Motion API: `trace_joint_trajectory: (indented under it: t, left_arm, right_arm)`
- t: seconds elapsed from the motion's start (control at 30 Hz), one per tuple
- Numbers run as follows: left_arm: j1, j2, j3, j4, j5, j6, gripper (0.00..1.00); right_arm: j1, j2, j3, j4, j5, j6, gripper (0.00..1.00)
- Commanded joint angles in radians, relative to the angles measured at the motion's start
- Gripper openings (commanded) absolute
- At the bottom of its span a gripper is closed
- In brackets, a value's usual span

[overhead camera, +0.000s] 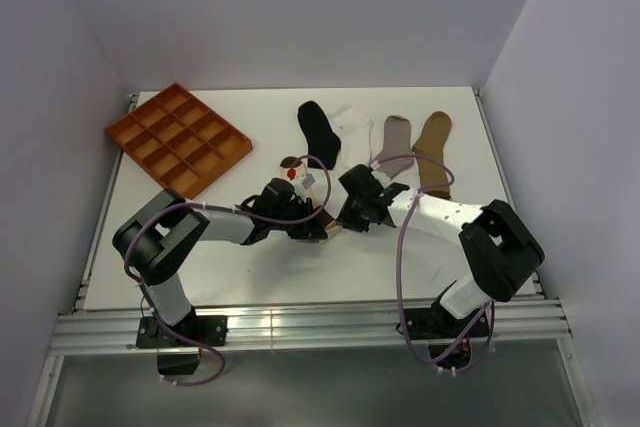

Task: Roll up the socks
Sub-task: Roll the sock at the center of the board.

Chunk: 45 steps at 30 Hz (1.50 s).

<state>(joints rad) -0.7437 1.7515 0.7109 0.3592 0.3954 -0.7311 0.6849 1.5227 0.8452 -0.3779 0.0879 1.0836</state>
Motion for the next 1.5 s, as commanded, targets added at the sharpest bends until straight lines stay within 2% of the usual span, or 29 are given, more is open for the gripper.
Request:
trace_joint_trajectory:
  t: [0.0, 0.23, 0.43, 0.5, 0.8, 1.1, 1.23, 1.33, 1.47]
  left_arm:
    - [0.001, 0.005, -0.019, -0.04, 0.0, -0.008, 0.0]
    - [0.001, 0.003, -0.022, -0.042, 0.003, -0.011, 0.0]
    - [0.001, 0.003, -0.022, -0.04, 0.002, -0.014, 0.0]
    - [0.001, 0.005, -0.024, -0.04, 0.002, -0.014, 0.0]
    - [0.0, 0.002, -0.039, -0.023, 0.003, -0.021, 0.0]
    - [0.0, 0.006, -0.059, -0.011, -0.009, -0.039, 0.02]
    - [0.0, -0.01, -0.071, -0.014, -0.029, -0.044, 0.04]
    - [0.0, -0.01, -0.073, -0.011, -0.029, -0.048, 0.0]
    - [0.0, -0.009, -0.071, -0.002, -0.027, -0.042, 0.0]
  right_arm:
    - [0.005, -0.029, -0.029, 0.086, -0.007, 0.025, 0.31]
    - [0.005, 0.002, -0.008, 0.073, -0.019, 0.016, 0.32]
    - [0.005, 0.043, 0.057, -0.062, 0.01, 0.007, 0.04]
    - [0.005, 0.082, 0.104, -0.102, 0.013, -0.005, 0.0]
    - [0.005, 0.267, 0.337, -0.33, 0.044, -0.08, 0.0]
    - [0.005, 0.422, 0.512, -0.447, 0.035, -0.14, 0.0]
    - [0.005, 0.459, 0.514, -0.438, 0.006, -0.152, 0.0]
    - [0.005, 0.471, 0.523, -0.441, 0.003, -0.165, 0.0]
    - [0.004, 0.398, 0.485, -0.42, 0.027, -0.175, 0.0]
